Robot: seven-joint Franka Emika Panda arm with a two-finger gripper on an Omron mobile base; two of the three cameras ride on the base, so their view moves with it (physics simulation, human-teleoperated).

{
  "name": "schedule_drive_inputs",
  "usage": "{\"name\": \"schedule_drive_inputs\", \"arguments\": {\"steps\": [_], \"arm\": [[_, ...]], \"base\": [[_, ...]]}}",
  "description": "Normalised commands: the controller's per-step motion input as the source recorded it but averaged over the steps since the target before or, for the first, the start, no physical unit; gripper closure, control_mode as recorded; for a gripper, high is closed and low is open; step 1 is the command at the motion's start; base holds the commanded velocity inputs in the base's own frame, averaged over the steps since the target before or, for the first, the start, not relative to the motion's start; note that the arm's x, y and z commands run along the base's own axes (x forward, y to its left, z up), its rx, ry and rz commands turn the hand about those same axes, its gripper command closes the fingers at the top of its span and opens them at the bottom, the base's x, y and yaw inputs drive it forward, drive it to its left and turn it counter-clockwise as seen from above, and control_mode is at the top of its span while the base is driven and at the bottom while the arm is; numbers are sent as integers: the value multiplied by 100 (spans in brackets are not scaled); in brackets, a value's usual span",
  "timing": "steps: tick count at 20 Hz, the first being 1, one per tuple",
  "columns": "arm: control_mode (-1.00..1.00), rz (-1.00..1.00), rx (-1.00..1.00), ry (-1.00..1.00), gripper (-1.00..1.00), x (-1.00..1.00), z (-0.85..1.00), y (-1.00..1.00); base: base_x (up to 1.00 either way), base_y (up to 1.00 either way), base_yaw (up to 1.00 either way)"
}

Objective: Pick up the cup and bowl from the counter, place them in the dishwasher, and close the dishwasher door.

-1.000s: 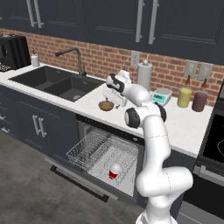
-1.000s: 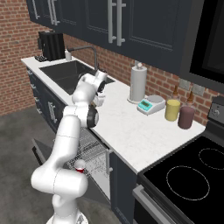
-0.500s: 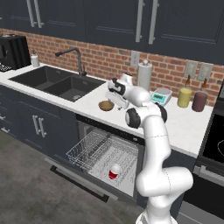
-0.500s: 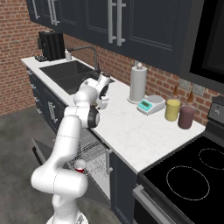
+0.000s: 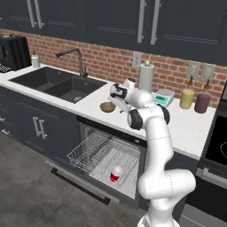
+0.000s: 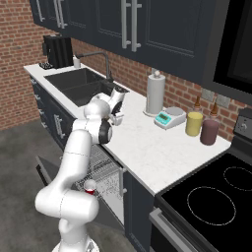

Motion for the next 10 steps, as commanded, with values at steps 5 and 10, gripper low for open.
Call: {"name": "schedule_drive_inputs", "arguments": {"steps": [5,10], "arm": [[-100,0,0,0,-100,25,0,17],[-100,0,0,12,-100,31,0,5]], "base": [[0,0,0],[0,0,0]]}}
